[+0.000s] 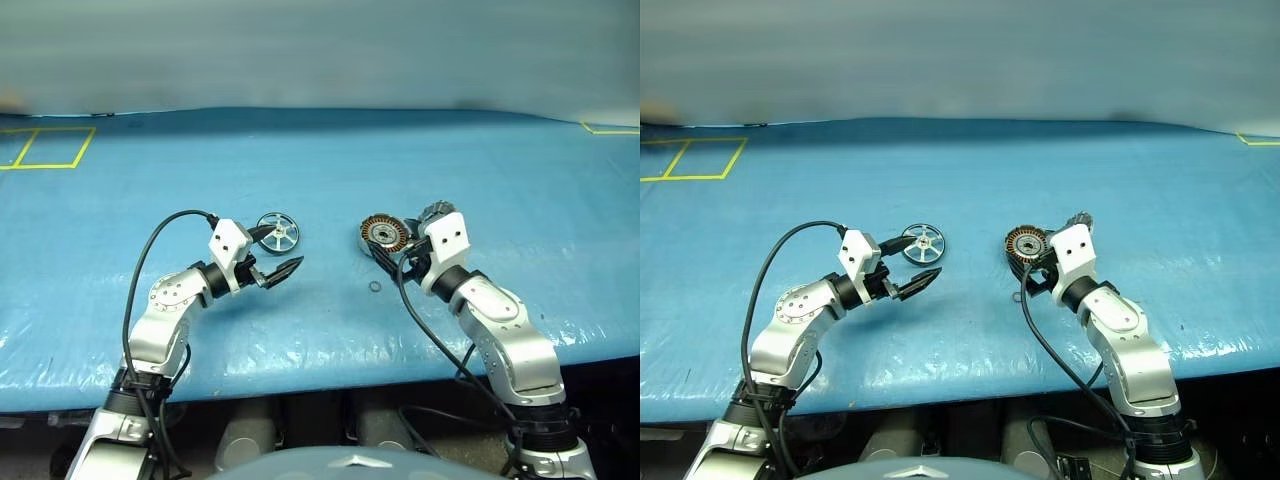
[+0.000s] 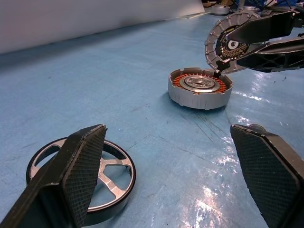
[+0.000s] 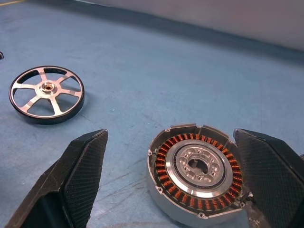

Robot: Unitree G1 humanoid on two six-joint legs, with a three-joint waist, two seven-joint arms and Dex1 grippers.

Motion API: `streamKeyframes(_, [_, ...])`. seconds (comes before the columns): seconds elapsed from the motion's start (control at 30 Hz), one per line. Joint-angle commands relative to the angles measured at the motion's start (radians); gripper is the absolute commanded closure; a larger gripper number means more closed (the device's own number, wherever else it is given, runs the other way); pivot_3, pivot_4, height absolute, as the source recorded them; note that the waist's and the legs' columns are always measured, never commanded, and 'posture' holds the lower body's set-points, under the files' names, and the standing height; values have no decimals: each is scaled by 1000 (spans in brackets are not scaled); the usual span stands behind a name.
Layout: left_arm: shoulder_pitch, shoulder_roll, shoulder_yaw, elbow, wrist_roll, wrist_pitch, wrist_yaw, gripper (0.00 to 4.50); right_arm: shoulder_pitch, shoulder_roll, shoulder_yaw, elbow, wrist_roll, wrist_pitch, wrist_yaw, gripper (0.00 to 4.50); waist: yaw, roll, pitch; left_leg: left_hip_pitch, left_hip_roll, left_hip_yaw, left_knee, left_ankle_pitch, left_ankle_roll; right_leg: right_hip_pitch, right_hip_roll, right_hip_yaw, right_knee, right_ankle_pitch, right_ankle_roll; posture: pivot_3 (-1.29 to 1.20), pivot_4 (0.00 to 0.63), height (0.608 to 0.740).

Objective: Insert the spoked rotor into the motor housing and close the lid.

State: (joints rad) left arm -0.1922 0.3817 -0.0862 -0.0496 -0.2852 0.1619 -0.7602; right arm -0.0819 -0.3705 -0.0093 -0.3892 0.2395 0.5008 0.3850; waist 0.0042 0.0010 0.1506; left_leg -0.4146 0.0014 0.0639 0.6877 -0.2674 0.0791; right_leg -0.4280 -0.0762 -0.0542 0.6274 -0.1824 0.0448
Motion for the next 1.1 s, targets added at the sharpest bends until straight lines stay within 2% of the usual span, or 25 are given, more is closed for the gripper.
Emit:
streamKeyframes(0.03, [-6,-4,9,-41,-6,-21,3,0,-4,8,-9,-18,-6,-46,-4,15,0,0,0,0,0,0,0,0,0,0,0,0,0,0,0,0,150,740])
streamKeyframes(0.23, [-13,-5,10,-38,-6,-21,1,0,-3,15,-8,-9,-24,-79,-13,15,0,0,0,0,0,0,0,0,0,0,0,0,0,0,0,0,150,740])
streamKeyframes(0.57, [-22,-23,32,-35,-11,-50,33,0,-3,4,-3,-19,4,-11,25,15,1,0,0,0,0,0,0,0,0,0,0,0,0,0,-1,0,150,740])
streamKeyframes(1.1, [-44,-28,40,-30,-12,-55,35,0,-6,7,4,-7,-16,-4,17,15,0,0,0,0,0,0,0,0,0,0,0,0,0,0,0,0,150,740])
